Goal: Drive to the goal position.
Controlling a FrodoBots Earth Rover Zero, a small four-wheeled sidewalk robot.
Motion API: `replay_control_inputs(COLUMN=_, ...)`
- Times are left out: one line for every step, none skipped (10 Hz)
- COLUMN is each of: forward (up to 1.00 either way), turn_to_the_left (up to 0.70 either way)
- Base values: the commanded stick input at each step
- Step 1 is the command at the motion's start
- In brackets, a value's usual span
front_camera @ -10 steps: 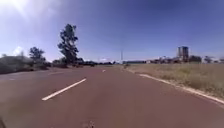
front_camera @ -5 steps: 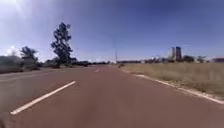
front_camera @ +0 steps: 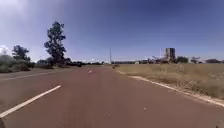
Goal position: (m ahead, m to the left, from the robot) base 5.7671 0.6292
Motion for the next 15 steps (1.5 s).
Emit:
replay_control_inputs(forward=1.0, turn_to_the_left=0.0)
replay_control_inputs(forward=1.0, turn_to_the_left=0.0)
replay_control_inputs(forward=1.0, turn_to_the_left=0.0)
replay_control_inputs(forward=1.0, turn_to_the_left=0.0)
replay_control_inputs(forward=1.0, turn_to_the_left=0.0)
replay_control_inputs(forward=1.0, turn_to_the_left=0.0)
replay_control_inputs(forward=1.0, turn_to_the_left=0.0)
replay_control_inputs(forward=1.0, turn_to_the_left=0.0)
replay_control_inputs(forward=1.0, turn_to_the_left=0.0)
replay_control_inputs(forward=1.0, turn_to_the_left=0.0)
replay_control_inputs(forward=1.0, turn_to_the_left=0.0)
replay_control_inputs(forward=1.0, turn_to_the_left=0.0)
replay_control_inputs(forward=1.0, turn_to_the_left=0.0)
replay_control_inputs(forward=1.0, turn_to_the_left=0.01)
replay_control_inputs(forward=1.0, turn_to_the_left=0.04)
